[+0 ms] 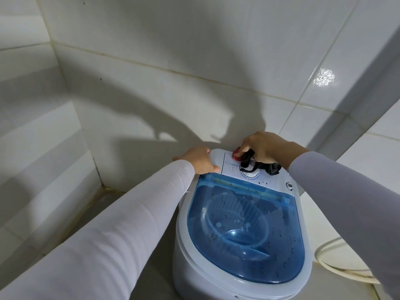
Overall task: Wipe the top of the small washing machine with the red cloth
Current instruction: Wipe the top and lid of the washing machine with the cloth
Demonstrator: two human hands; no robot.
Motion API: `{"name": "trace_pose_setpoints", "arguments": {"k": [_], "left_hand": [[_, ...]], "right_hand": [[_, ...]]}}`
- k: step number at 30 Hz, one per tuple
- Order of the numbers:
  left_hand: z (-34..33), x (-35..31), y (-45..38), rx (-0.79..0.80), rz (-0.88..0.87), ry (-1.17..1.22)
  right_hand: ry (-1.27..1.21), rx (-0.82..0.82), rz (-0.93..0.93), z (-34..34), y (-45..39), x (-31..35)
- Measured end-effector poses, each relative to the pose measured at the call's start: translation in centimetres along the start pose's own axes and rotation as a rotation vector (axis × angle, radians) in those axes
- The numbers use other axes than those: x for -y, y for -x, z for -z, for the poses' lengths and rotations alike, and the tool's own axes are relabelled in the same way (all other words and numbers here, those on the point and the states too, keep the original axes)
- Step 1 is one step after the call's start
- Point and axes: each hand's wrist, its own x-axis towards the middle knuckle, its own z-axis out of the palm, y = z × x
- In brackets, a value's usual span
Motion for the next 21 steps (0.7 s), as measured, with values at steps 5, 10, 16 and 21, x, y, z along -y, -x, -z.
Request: {"name": "trace_pose_setpoints", "arguments": {"k": [5, 10, 16, 21], "left_hand": [[-0.1, 0.1, -0.2, -0.007, 0.002, -0.020], [-0.3, 0.2, -0.5, -0.002, -0.011, -0.005], [-0.3, 0.3, -0.6, -0.016, -0.025, -0.003], [-0.3, 0.2, -0.3, -0.022, -0.015, 0.007]], "right_hand": [[0.093, -0.151, 0.166, 1.3, 0.5, 0.9], [0.253, -0.203, 0.430, 1.5, 1.1, 1.6], [0.434, -0.111, 0.580, 0.1, 2.0, 2.3], [0.410, -0.043, 0.558, 0.1, 1.9, 1.9]]}}
